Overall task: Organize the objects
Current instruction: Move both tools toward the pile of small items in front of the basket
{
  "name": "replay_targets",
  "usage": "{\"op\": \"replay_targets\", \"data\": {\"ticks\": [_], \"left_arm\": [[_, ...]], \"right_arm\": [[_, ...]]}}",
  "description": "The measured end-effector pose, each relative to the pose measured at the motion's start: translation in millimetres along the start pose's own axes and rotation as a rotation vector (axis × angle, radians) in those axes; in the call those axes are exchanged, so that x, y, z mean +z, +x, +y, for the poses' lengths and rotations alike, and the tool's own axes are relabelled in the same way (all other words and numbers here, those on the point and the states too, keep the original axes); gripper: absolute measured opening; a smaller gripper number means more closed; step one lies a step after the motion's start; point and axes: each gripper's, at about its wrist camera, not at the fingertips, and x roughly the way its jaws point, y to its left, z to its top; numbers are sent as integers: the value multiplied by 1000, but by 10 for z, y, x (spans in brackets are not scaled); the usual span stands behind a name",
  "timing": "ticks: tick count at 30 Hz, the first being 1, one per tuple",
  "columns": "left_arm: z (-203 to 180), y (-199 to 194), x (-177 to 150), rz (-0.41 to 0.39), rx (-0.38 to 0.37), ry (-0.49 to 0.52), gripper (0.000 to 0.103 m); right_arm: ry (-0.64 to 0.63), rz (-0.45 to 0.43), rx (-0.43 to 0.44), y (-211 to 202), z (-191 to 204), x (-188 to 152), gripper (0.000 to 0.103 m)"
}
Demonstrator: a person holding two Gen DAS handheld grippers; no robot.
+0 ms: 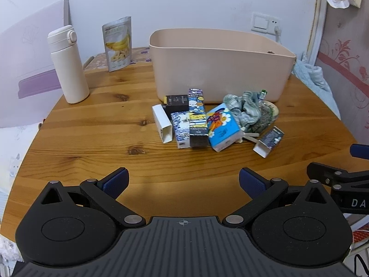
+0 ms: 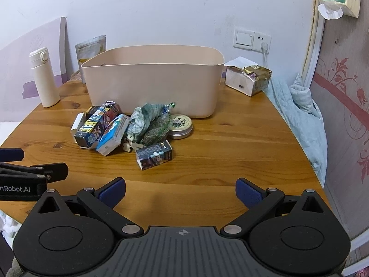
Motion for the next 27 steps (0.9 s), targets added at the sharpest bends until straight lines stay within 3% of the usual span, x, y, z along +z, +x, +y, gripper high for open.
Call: {"op": "replay_targets", "data": {"ticks": [15, 27], "left_arm": [[79, 224, 213, 35, -50, -19, 103], [116, 421, 406, 43, -68, -14, 103]], "right_arm": [[6, -36, 29, 248, -13, 97, 103], [-18, 2, 40, 493, 58, 216, 103]]}}
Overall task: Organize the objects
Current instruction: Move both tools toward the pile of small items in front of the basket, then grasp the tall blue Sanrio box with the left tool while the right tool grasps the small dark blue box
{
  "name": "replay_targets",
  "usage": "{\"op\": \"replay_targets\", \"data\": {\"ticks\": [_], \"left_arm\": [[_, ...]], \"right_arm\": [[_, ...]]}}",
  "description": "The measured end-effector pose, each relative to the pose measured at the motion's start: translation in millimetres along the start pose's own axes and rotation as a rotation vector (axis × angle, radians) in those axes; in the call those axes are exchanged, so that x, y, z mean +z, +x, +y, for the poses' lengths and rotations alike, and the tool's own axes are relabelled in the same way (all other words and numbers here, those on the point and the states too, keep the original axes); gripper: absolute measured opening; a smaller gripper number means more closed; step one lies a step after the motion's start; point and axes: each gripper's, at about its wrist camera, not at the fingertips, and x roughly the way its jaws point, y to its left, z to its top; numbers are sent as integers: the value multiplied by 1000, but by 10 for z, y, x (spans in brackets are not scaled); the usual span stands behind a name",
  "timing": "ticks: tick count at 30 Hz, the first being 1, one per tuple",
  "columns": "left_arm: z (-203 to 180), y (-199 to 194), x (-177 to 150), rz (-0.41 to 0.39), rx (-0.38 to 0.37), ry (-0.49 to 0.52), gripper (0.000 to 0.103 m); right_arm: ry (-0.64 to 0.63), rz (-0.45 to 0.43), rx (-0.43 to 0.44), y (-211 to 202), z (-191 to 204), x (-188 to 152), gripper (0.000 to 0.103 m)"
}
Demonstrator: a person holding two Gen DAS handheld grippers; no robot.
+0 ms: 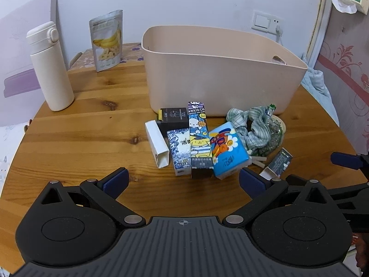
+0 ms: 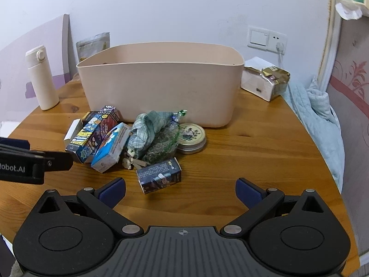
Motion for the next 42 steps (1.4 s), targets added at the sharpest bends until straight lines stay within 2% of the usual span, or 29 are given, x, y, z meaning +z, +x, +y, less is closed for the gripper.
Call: {"op": "replay_targets", "data": {"ticks": [6, 12, 14, 16, 21, 23, 26, 30, 35, 38, 42], "left_arm": [[10, 103, 96, 6, -15, 10, 103], [-5, 168, 184, -21, -36, 41, 101], [-26, 191, 200, -28, -32, 58, 94], [-47, 231, 218, -22, -24, 72, 78], [-59, 301, 244, -12, -29, 76, 75], [-80, 317, 260, -17, -27, 88, 71], [-124, 358, 270, -8, -30, 113, 64], [-161, 454, 259, 27, -54, 119, 47], [-189, 521, 245, 42, -51, 132, 26], [-166, 512, 250, 40, -60, 122, 25], [-148, 493, 238, 45, -69, 120, 24]], "right_arm": [[-30, 29, -1, 144, 55, 74, 103], [-45, 55, 22, 271, 85, 129, 103], [-57, 60, 27, 306, 103, 148, 103], [-67, 66, 31, 338, 122, 167, 103], [-84, 75, 40, 412, 139, 190, 102], [-84, 79, 46, 431, 124, 192, 96], [-81, 90, 55, 467, 103, 204, 91], [-83, 93, 60, 489, 86, 210, 87], [-80, 109, 74, 529, 75, 198, 72], [-72, 114, 89, 532, 70, 191, 59], [-61, 110, 103, 520, 58, 195, 52]]}}
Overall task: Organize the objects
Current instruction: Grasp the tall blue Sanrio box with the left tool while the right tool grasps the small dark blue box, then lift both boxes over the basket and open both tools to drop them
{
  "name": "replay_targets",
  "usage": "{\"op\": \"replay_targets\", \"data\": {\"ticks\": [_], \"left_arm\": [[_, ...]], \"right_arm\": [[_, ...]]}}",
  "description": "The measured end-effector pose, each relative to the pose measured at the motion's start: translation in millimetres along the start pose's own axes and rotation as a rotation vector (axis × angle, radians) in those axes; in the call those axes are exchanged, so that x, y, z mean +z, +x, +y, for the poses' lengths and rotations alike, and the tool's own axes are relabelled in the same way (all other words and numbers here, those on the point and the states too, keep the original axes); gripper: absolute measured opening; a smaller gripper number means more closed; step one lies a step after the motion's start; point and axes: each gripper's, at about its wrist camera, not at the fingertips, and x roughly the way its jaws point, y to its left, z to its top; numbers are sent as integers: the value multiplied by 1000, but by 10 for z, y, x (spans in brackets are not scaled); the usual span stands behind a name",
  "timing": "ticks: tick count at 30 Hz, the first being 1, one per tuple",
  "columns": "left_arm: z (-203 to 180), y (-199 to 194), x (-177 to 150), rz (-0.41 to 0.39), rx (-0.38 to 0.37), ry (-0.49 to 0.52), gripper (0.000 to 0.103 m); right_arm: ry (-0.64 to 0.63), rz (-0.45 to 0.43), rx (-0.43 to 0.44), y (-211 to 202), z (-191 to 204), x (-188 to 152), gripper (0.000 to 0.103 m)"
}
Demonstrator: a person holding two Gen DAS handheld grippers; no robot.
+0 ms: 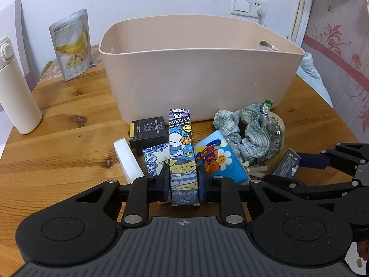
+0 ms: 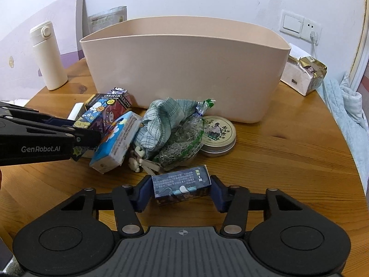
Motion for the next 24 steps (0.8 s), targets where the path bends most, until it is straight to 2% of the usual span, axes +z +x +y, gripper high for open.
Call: {"op": "replay_targets", "data": {"ticks": [11, 24], "left_arm": [[69, -293, 6, -64, -36, -25, 24], [272, -848, 201, -222, -10, -50, 24]], "right_arm": [[14, -40, -20, -169, -57, 55, 50], [35, -159, -102, -552, -338, 349, 50]]}}
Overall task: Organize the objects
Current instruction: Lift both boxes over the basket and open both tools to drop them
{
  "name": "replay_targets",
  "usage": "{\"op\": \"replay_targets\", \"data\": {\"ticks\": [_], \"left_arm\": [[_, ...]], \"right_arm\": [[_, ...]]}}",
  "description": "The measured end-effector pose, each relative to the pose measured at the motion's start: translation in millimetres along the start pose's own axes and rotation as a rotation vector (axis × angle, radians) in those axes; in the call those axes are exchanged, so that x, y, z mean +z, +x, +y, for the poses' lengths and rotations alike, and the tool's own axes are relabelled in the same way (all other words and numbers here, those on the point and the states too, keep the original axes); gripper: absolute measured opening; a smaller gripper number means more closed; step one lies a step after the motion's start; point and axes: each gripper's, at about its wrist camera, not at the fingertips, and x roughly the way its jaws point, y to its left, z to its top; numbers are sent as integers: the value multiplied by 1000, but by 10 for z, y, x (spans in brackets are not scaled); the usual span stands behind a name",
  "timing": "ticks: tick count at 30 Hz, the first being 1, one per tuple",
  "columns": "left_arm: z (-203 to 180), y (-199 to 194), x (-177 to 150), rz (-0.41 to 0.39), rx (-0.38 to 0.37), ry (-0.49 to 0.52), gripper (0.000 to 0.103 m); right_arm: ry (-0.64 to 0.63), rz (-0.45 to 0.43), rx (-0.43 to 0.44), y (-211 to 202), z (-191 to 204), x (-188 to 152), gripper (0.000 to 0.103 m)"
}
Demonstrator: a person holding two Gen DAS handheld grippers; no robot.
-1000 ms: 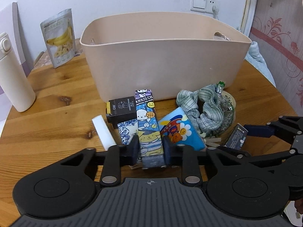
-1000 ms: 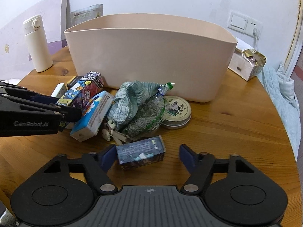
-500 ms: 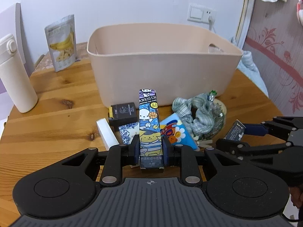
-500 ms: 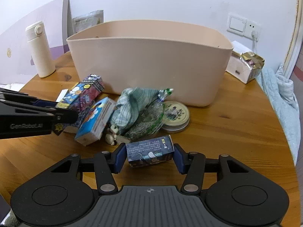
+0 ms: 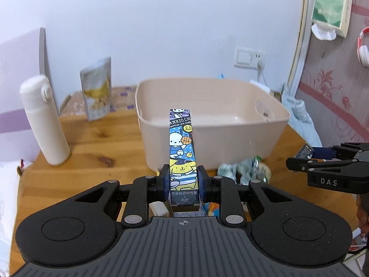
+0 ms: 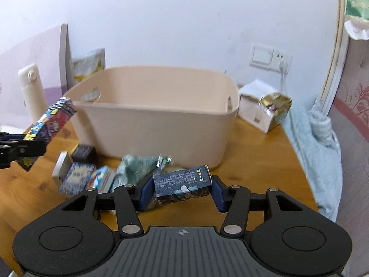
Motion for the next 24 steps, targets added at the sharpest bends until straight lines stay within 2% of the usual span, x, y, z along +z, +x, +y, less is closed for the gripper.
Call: {"op": "replay_targets", "data": {"ticks": [5, 11, 19, 24], "left_arm": [[-17, -10, 211, -54, 17, 31, 24], [-107, 87, 509, -81, -10, 46, 24], [-189, 536, 885, -60, -16, 47, 24], [-245, 920, 1032, -18, 8, 44, 24]], "right_arm": [[-23, -52, -30, -85, -14, 173, 50], [-45, -115, -54, -123, 9, 406, 50], [-65, -184, -79, -62, 59, 758, 50], [-64, -169, -57, 136, 81, 934, 50]]}}
